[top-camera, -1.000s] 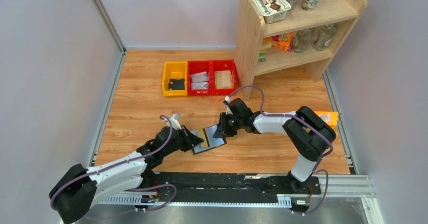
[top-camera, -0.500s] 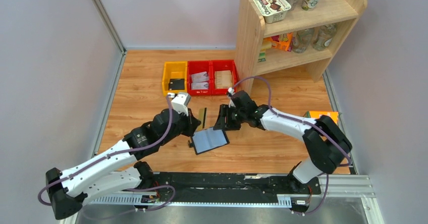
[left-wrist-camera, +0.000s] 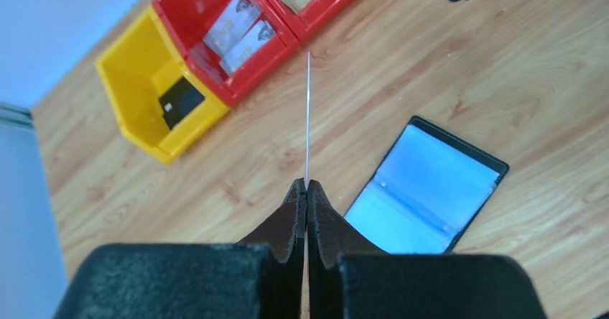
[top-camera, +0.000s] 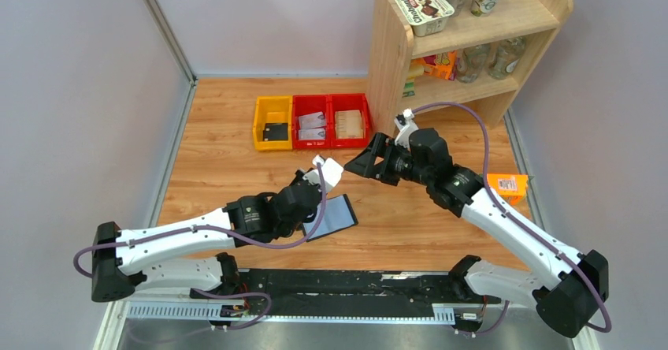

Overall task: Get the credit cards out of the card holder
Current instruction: Remove the credit card from the card holder.

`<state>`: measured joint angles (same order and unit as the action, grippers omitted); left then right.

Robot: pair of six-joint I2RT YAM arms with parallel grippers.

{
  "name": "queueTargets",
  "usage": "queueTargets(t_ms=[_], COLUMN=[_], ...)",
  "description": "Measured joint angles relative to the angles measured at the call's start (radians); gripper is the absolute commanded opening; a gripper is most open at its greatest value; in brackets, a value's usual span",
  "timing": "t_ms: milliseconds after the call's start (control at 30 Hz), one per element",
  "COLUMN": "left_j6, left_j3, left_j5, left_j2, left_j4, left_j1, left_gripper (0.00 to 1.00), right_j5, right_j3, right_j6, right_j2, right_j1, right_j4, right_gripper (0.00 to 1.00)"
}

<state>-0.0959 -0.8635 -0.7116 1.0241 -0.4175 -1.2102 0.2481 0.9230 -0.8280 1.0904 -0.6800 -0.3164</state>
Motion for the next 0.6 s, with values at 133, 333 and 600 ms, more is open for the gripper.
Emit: queueTargets(t_ms=[133,333,600], left_j6=[0.106,0.191,0.237], left_j3=[-0.013,-0.017,-0.050], left_j5=[-0.069,-0.102,-0.103], left_j2=[0.060,0.132,0.179], left_j4=[0.066,0.150,0.206], left_j1=[-0.042,-0.082,-0.118], left_gripper=[0.00,0.00,0.00], right_j5=[0.015,0.032,0.093], right_j3=[-0.002,-0.039,-0.064], right_j6=[-0.086,-0.190,-0.278], right_j2=[-0.019,-0.013,0.068], right_j1=[0.000,0.000,0.000], right_j4=[0.006,0.049,0.160], right_gripper=[0.85,0.85,0.75])
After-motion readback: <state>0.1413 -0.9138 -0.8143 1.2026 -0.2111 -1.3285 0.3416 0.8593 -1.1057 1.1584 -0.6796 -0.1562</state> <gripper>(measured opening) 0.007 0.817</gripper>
